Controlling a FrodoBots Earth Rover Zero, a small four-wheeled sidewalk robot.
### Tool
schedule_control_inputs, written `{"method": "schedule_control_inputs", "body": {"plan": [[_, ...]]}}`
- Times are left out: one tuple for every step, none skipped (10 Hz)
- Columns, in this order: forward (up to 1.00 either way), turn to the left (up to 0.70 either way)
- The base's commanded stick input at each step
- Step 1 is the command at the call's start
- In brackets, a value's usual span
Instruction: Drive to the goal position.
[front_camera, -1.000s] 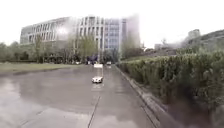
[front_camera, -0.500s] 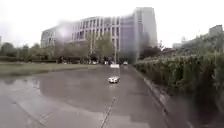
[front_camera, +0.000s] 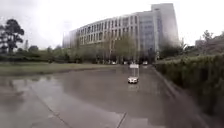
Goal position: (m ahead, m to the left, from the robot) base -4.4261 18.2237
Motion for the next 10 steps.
{"method": "schedule_control_inputs", "body": {"plan": [[0.00, 0.70], [0.00, 0.70], [0.00, 0.70], [0.00, 0.70], [0.00, 0.70], [0.00, 0.70], [0.00, 0.70], [0.00, 0.70], [0.00, 0.70], [0.00, 0.70]]}}
